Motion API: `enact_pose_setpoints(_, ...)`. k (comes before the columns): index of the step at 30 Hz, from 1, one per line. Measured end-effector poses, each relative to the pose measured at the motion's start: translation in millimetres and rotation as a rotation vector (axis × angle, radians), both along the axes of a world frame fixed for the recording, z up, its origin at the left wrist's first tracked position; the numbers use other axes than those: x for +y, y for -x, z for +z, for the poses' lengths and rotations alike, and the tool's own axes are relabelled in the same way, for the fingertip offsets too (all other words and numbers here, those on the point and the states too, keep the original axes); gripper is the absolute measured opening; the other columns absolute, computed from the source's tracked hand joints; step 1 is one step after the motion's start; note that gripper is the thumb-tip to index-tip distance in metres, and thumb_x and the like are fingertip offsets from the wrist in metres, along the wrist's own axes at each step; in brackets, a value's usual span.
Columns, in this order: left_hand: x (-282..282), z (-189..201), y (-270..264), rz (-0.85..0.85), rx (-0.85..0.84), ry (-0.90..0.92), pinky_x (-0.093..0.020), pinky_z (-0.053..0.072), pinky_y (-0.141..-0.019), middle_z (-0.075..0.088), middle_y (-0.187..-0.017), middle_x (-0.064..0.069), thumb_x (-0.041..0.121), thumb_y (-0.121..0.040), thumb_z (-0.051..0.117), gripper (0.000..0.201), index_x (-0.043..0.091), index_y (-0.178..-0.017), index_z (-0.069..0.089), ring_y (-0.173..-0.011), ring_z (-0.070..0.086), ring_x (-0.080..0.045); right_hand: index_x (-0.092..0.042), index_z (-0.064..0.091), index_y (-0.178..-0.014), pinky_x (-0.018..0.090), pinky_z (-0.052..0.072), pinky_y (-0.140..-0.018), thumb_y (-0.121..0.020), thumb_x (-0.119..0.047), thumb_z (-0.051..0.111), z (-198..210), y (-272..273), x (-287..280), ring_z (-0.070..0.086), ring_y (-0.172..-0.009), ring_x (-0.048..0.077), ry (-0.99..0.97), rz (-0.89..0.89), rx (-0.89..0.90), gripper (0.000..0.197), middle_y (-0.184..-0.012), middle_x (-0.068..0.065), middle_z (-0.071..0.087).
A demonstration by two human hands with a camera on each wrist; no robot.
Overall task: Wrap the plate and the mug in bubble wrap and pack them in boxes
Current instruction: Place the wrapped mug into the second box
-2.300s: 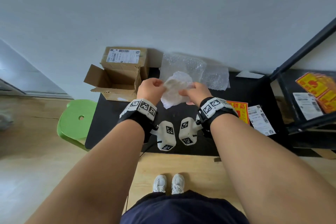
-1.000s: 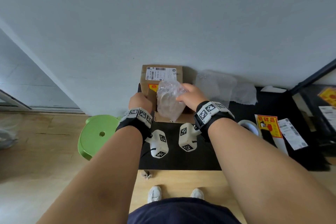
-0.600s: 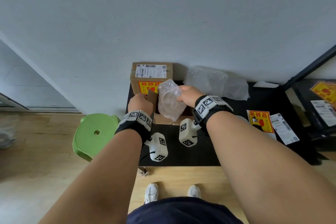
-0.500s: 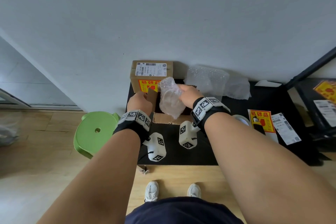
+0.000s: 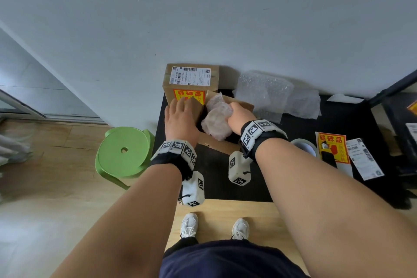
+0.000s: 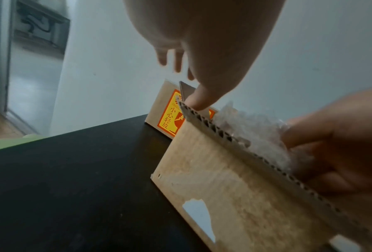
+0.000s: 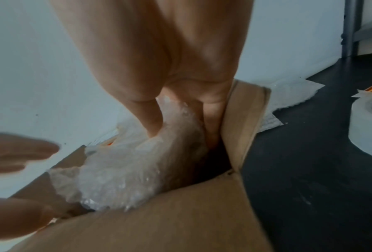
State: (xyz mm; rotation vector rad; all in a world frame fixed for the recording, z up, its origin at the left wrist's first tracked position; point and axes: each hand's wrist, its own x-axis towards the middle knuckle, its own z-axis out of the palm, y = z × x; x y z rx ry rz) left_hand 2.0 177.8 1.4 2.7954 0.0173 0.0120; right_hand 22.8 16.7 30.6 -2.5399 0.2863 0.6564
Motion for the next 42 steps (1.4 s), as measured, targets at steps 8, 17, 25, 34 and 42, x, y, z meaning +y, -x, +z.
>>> enact_pose_setpoints(8, -7.7, -8.5, -4.9, -0.053, 0.274, 0.101, -0.037, 0.046, -0.085, 0.052, -0.132, -0.006, 0.015, -0.090, 0.050, 0.045, 0.019, -0.134, 0.046, -0.115, 0.054, -0.029, -0.014, 0.032, -0.143, 0.036, 0.046, -0.077, -0.098, -0.021, 0.046, -14.0, -3.7, 6.0, 0.063, -0.100, 0.030, 0.105, -0.017, 0.005, 0.048, -0.112, 0.014, 0.064)
enact_pose_setpoints(17, -6.2, -11.0, 3.6, -0.070, 0.194, 0.164, -0.030, 0.040, -0.070, 0.059, -0.108, -0.006, 0.027, -0.088, 0.051, 0.035, 0.020, -0.123, 0.058, -0.095, 0.060, -0.026, -0.005, 0.064, -0.113, 0.036, 0.048, -0.082, -0.098, -0.010, 0.045, -34.8, 2.7, 12.0, 0.062, -0.107, 0.030, 0.253, -0.091, -0.031, 0.025, -0.115, 0.014, 0.064)
enact_pose_setpoints(25, -7.6, -15.7, 13.5, -0.067, 0.127, 0.204, -0.028, 0.045, -0.083, 0.059, -0.127, -0.003, 0.026, -0.091, 0.051, 0.047, 0.023, -0.139, 0.048, -0.108, 0.059, -0.022, -0.007, 0.062, -0.116, 0.040, 0.048, -0.091, -0.099, -0.014, 0.049, -43.4, 3.3, 16.8, 0.060, -0.109, 0.030, 0.271, -0.033, 0.055, 0.023, -0.118, 0.014, 0.063)
enact_pose_setpoints(34, -14.4, -10.3, 4.6, -0.018, 0.311, 0.128, -0.040, 0.050, -0.090, 0.053, -0.128, -0.008, 0.014, -0.097, 0.041, 0.042, 0.017, -0.139, 0.042, -0.111, 0.056, -0.026, -0.005, 0.061, -0.116, 0.037, 0.048, -0.087, -0.099, -0.021, 0.050, -35.8, 0.1, 14.1, 0.061, -0.107, 0.029, 0.286, 0.064, 0.046, 0.026, -0.117, 0.014, 0.063)
enact_pose_setpoints(42, -22.2, -3.4, 10.5, 0.042, 0.270, 0.083, -0.038, 0.044, -0.083, 0.044, -0.124, -0.011, 0.006, -0.089, 0.051, 0.032, 0.007, -0.120, 0.042, -0.114, 0.049, -0.030, -0.012, 0.058, -0.108, 0.037, 0.041, -0.090, -0.088, -0.011, 0.056, -13.3, 29.6, -20.4, 0.048, -0.111, 0.028, 0.394, -0.176, -0.440, 0.020, -0.114, 0.009, 0.055)
